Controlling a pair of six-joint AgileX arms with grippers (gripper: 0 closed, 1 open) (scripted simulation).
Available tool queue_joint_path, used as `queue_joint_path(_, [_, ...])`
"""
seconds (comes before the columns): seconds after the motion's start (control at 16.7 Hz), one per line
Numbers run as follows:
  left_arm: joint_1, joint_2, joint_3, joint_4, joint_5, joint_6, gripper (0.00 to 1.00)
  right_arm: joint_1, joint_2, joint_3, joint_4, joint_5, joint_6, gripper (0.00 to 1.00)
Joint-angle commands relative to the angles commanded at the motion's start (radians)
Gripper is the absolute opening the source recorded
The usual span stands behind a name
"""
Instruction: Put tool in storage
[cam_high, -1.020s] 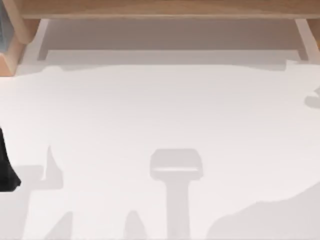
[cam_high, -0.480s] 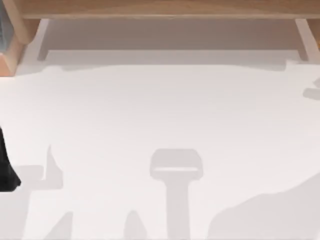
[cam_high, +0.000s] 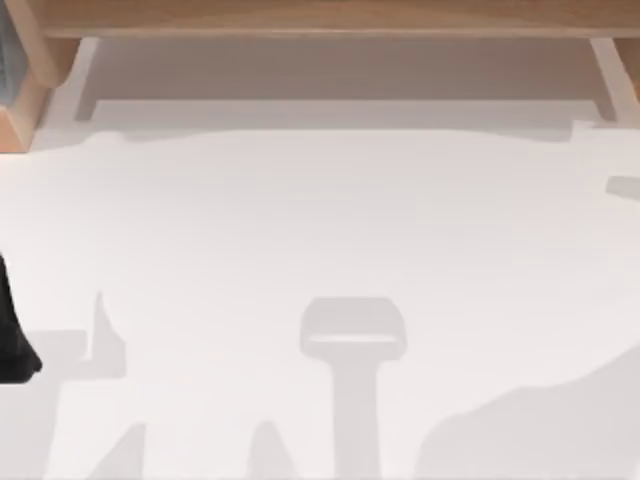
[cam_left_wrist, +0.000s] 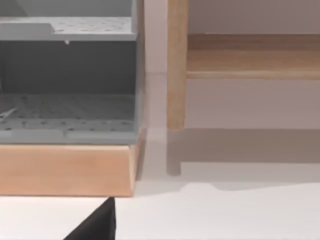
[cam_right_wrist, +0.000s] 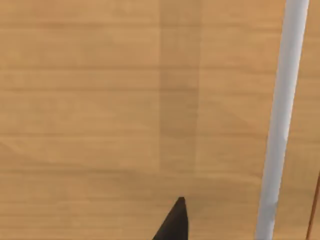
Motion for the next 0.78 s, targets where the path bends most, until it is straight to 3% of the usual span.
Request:
queue_joint_path(0.3, [0.0, 0.0, 0.0, 0.0, 0.0, 0.0, 1.0, 0.0, 0.0, 0.0, 0.0, 0.0, 0.0, 0.02])
queue_joint_path(0.78, [0.0, 0.0, 0.0, 0.0, 0.0, 0.0, 1.0, 0.0, 0.0, 0.0, 0.0, 0.0, 0.0, 0.0])
